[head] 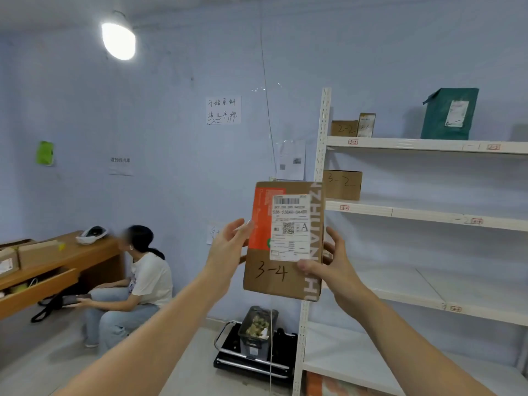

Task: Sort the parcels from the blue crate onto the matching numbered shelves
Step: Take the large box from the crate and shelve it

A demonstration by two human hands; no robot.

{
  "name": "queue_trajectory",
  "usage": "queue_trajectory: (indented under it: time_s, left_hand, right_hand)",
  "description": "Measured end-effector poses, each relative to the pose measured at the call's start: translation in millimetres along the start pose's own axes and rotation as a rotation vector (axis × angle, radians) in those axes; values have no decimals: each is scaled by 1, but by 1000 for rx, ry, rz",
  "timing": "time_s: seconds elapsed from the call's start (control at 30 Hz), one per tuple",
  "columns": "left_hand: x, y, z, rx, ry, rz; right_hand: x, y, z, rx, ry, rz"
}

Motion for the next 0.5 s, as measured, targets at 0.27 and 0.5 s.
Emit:
queue_trajectory:
  time_s: [0.27, 0.5]
  left_hand:
    - [-23, 10, -4, 83, -12, -392]
    - [-97, 20, -5, 18, 41, -445]
  right_hand:
    - [15, 5, -5, -79, -146, -85]
    - [83, 32, -22, -66, -75, -15]
Point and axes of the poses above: each hand's wrist, its own y-axis away from the middle knuckle, its own x-axis out of the back of the hand, z = x × y, the point moved 7 cm from there along -y, towards the middle knuckle, and after that the axes turned 6 degrees about z, right-handed, at the moved point
